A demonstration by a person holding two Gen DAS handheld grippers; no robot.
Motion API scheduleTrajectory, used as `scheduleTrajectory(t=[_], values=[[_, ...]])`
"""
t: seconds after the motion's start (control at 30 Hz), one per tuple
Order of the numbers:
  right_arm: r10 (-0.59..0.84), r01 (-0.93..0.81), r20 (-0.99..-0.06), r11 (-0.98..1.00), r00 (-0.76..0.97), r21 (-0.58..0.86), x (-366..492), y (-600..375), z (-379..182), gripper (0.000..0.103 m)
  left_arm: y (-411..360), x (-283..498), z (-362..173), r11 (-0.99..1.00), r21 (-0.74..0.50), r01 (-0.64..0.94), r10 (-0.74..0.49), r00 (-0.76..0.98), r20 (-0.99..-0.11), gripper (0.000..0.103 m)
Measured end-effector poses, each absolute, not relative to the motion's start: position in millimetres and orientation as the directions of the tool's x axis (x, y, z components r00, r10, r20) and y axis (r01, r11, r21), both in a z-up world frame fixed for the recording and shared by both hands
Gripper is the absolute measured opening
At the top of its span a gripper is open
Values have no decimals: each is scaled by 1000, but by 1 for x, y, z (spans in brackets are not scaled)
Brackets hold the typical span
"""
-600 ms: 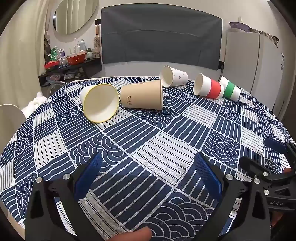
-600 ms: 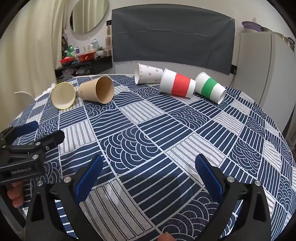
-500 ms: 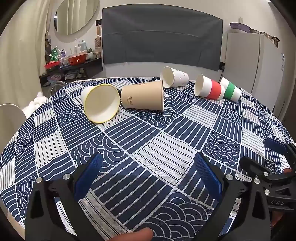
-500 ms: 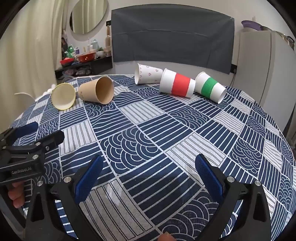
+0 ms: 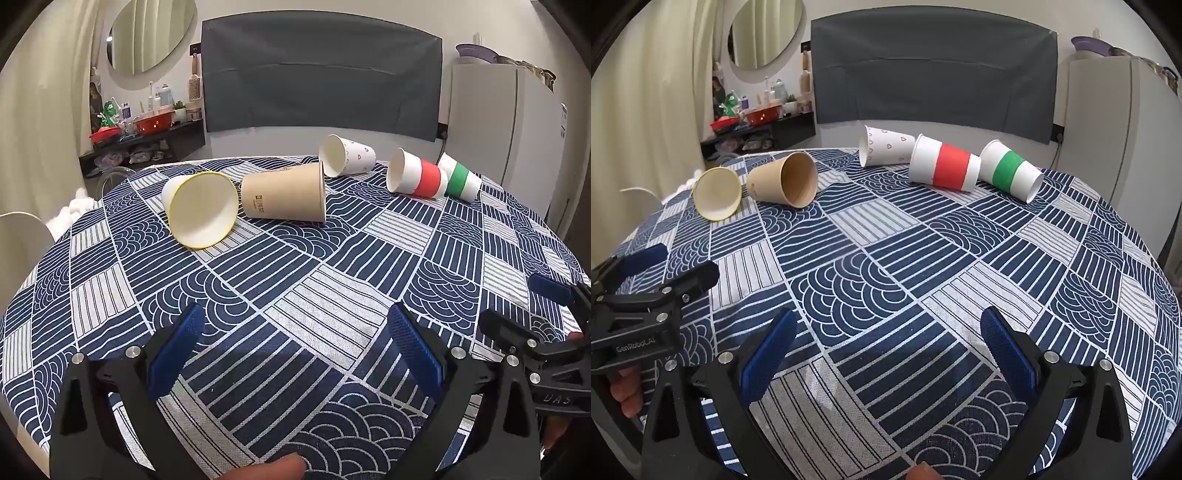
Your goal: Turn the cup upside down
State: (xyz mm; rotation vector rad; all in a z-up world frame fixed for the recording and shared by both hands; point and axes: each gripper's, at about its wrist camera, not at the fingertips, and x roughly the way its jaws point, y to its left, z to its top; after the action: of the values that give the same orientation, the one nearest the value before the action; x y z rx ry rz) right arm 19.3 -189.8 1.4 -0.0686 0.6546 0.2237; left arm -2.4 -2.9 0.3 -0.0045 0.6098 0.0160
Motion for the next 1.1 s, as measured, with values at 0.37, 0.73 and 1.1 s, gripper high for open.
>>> scheduleTrajectory(t=[0.37,0.73,1.1], values=[[187,-231,-612,973,769,7,19,-188,1,95,-3,-4,2,1000,0,-21,17,826,-563,97],[188,-226,-614,974,766,16,19,-191,2,95,-4,-4,1,1000,10,-17,19,824,-566,97],[188,-223,-617,975,764,21,20,-191,3,95,-4,-5,1,1000,13,-21,25,829,-559,97]])
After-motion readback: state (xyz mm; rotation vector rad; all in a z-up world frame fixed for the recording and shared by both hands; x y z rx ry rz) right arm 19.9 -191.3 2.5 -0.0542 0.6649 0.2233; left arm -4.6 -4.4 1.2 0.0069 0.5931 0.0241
